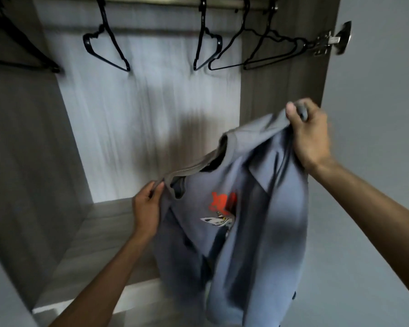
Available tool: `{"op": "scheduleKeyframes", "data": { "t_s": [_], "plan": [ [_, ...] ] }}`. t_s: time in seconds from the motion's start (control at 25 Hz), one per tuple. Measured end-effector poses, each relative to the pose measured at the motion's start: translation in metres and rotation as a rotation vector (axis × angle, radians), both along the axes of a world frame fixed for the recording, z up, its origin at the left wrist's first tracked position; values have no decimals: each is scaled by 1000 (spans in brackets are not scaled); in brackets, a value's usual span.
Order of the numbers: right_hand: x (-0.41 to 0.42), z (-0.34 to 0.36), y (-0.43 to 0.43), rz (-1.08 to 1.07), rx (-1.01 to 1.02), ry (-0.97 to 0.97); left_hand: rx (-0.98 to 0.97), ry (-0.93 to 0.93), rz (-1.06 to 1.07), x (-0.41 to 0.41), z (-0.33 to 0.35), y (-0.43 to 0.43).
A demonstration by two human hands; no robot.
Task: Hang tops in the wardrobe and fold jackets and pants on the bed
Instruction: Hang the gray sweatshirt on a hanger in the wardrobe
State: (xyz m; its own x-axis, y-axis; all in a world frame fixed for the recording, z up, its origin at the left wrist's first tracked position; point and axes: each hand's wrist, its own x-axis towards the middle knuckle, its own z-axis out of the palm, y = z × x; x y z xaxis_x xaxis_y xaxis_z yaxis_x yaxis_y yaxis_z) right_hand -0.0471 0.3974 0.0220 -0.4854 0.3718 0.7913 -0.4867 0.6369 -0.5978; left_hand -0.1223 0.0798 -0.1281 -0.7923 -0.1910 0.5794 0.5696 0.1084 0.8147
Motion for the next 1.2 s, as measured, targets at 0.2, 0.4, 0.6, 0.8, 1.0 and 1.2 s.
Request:
{"op": "scheduleKeyframes", "data": {
  "t_s": [0.2, 0.4, 0.6, 0.8, 1.0, 1.2],
  "plan": [
    [-52, -73, 54, 72, -37, -406, -343, 169, 66, 18, 96, -6],
    [-68, -143, 37, 156, -16, -505, -366, 31, -92, 30, 160, 7],
    [-18, -169, -50, 828, -94, -446, -208, -31, -46, 39, 179, 12],
    [-27, -215, -115, 673, 469, -277, -131, -95, 12, 45, 185, -10],
    [-44, -212, -143, 820, -156, -468, -130, -114, 11, 66, 190, -45],
    [-85, -141, -101, 406, -334, -320, -472, -338, -171, 81, 181, -102]
  ]
}}
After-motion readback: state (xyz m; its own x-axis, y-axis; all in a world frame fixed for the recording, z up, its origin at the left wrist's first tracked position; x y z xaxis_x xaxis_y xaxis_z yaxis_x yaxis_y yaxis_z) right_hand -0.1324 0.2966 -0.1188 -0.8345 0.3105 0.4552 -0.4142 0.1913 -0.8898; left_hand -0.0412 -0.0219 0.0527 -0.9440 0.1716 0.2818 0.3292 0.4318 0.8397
